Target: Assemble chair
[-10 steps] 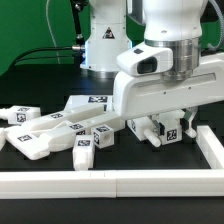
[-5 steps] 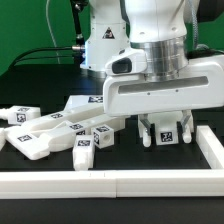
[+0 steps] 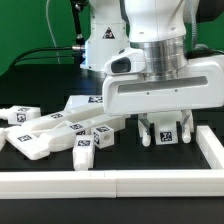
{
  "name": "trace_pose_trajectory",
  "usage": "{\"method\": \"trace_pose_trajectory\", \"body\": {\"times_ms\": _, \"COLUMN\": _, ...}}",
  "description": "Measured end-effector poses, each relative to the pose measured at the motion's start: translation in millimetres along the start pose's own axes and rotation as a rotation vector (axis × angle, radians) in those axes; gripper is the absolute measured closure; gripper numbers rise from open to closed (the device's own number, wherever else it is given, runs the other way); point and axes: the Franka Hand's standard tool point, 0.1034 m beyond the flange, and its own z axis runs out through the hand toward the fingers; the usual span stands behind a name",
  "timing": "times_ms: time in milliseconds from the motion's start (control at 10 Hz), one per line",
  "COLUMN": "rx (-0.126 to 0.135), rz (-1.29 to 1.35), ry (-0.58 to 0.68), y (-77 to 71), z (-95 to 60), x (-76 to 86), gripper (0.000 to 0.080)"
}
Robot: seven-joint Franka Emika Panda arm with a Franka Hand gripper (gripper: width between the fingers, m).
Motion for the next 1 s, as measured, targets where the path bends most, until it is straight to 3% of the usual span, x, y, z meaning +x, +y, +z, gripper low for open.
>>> {"method": "trace_pose_trajectory", "body": {"times_ms": 300, "rx": -0.003, "rz": 0.020, "ry": 0.072, "y": -11.5, "z": 1.0, "x": -8.9, "gripper": 0.0433}}
{"method": "trace_pose_trajectory", "body": {"times_ms": 1000, "rx": -0.009, "rz": 0.009, "ry": 0.072, "y": -6.0, "z": 0.1, "x": -9.8, "gripper": 0.0433}}
